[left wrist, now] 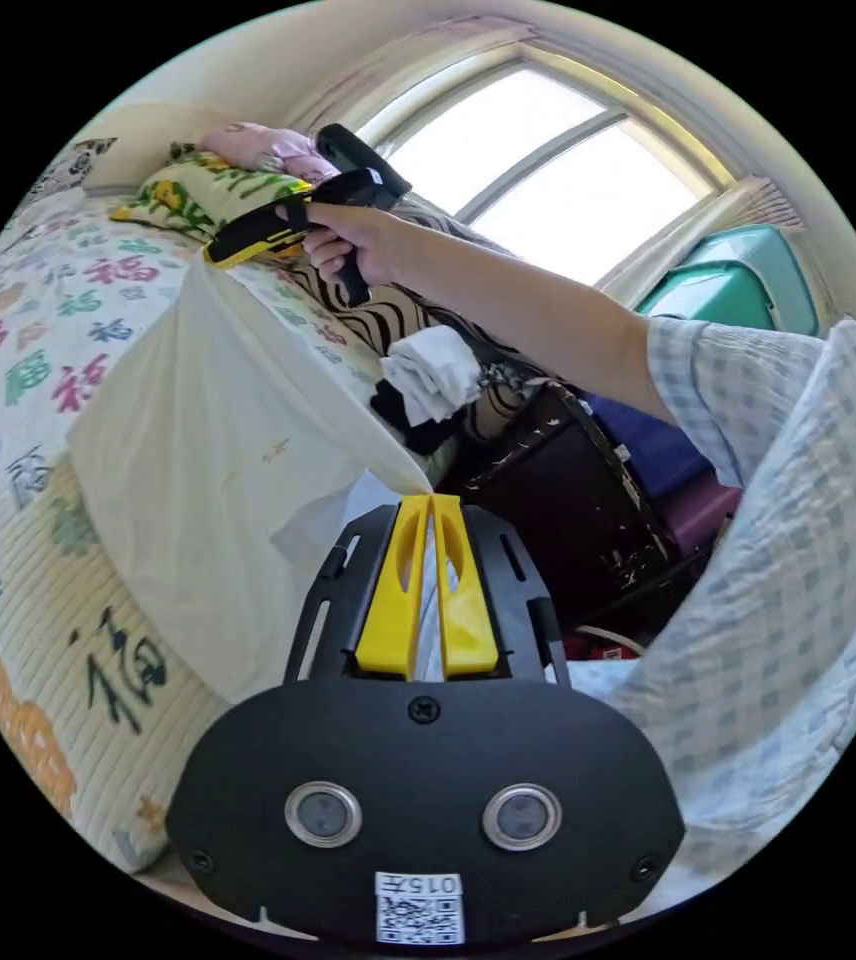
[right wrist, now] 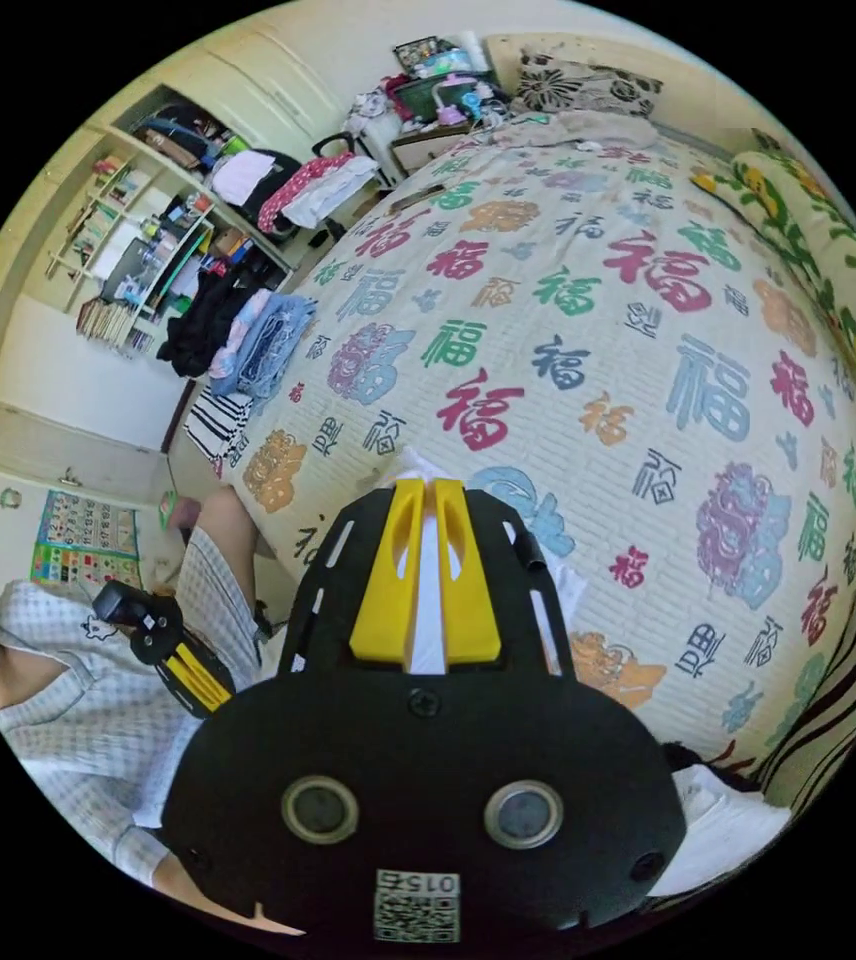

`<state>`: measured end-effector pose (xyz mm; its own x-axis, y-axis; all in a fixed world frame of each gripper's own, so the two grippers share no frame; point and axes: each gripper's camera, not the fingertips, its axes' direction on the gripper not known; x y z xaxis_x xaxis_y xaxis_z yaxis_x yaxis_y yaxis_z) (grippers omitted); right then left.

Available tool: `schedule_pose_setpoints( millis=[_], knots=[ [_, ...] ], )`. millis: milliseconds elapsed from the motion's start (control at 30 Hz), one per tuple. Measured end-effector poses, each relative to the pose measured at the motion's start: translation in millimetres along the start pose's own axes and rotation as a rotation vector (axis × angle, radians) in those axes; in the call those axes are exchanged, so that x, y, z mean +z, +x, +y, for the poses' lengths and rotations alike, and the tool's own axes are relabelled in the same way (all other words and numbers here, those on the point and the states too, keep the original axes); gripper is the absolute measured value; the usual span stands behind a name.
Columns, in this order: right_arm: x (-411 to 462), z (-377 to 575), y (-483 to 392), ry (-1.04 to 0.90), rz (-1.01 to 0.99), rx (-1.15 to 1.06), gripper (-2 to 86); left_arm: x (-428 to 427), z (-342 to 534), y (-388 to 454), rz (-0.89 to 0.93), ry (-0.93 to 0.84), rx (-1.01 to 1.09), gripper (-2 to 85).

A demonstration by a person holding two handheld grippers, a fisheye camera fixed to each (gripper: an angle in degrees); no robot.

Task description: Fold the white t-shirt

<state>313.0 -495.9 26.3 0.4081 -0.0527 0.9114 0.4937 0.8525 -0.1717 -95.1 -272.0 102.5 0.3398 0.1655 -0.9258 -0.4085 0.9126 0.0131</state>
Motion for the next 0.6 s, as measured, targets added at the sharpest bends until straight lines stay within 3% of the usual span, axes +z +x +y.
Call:
schedule_pose_setpoints(
  millis=[200, 333, 400, 467, 600],
  knots=[
    [-1, 80, 115, -0.041, 0.030, 0.336, 2.9, 115, -23, -28, -0.106, -0.235, -0.023, 0.6],
    [-28, 127, 142, 0.007, 0.034, 0.370, 5.8, 133, -35, -40, 0.101, -0.271, -0.075, 6.2],
    [-43, 148, 138, 0.047, 0.032, 0.339, 6.1, 122, -39, -33, 0.107, -0.229, -0.036, 6.8],
    [-54, 170, 127, 0.073, -0.009, 0.294, 6.5, 104, -40, -28, 0.081, -0.190, -0.003, 7.0],
    [-58, 225, 91, 0.028, 0.014, 0.246, 8.5, 61, -45, -59, -0.178, -0.161, -0.095, 7.1]
  ],
)
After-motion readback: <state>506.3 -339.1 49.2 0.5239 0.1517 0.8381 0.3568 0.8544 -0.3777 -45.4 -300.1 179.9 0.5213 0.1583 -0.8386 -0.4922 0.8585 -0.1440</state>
